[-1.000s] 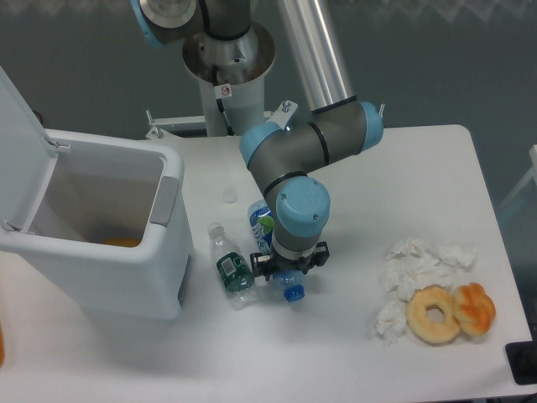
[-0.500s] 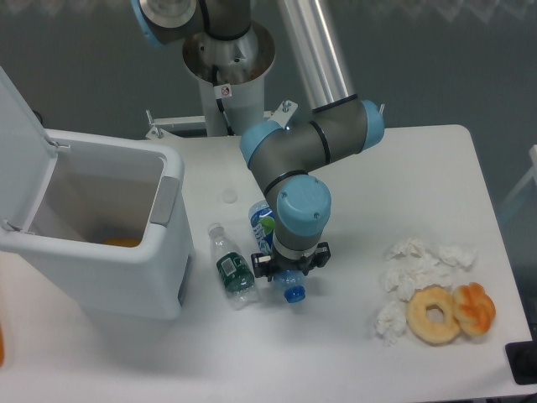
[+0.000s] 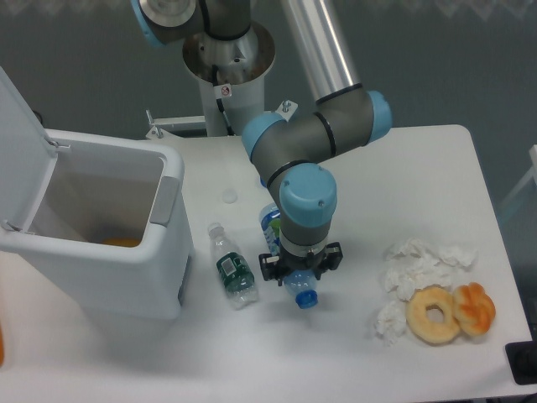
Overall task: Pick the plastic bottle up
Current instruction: 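Lift the grasped blue-labelled bottle up off the table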
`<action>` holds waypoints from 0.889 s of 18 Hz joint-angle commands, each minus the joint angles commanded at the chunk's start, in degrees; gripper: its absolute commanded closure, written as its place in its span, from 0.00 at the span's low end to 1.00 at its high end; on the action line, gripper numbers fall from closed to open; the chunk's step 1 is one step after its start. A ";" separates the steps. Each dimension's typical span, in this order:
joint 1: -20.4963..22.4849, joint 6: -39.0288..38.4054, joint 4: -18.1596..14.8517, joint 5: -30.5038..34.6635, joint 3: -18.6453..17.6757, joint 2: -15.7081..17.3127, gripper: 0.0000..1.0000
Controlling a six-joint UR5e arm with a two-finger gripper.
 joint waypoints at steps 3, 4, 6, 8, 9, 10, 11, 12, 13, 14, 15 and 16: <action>0.00 10.70 0.00 0.00 0.80 1.76 0.26; 0.00 14.40 0.00 0.09 0.80 2.63 0.26; 0.09 19.60 -0.09 -0.09 0.71 4.04 0.26; 0.09 22.86 0.00 -0.35 1.23 5.45 0.26; 0.09 24.18 0.00 -0.44 2.02 5.80 0.26; 0.00 25.06 0.00 -0.61 2.81 6.15 0.26; -0.26 25.94 0.00 -0.61 3.34 6.68 0.26; -0.35 27.95 0.09 -0.87 3.43 7.21 0.26; -0.44 31.71 0.00 -1.83 3.43 7.56 0.25; -0.53 34.71 0.00 -3.41 3.43 7.65 0.25; -0.61 35.87 0.00 -4.99 3.35 7.74 0.25; -0.70 36.31 0.00 -5.44 3.35 7.74 0.25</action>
